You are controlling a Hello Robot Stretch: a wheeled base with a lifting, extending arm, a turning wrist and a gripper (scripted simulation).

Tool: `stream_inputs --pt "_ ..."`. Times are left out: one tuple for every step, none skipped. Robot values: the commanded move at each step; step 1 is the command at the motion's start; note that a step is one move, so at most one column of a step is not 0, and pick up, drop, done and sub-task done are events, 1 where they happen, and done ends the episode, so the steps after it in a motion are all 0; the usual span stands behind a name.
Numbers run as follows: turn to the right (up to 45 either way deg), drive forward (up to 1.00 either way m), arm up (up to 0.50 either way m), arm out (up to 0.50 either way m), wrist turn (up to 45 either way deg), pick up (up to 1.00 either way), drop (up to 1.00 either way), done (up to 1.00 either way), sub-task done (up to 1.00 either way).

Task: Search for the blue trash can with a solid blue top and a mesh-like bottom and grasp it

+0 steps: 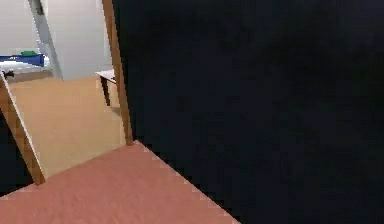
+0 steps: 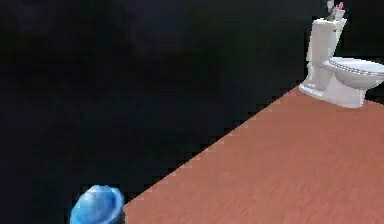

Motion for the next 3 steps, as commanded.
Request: stream_inputs --pt "-27.0 0.00 0.00 0.00 0.0 0.00 0.00 0.00 0.00" --pt "0.0 0.00 0.18 0.00 0.0 0.00 0.00 0.00 0.00" --pt "0.0 0.00 0.00 0.46 0.0 0.00 0.00 0.00 0.00"
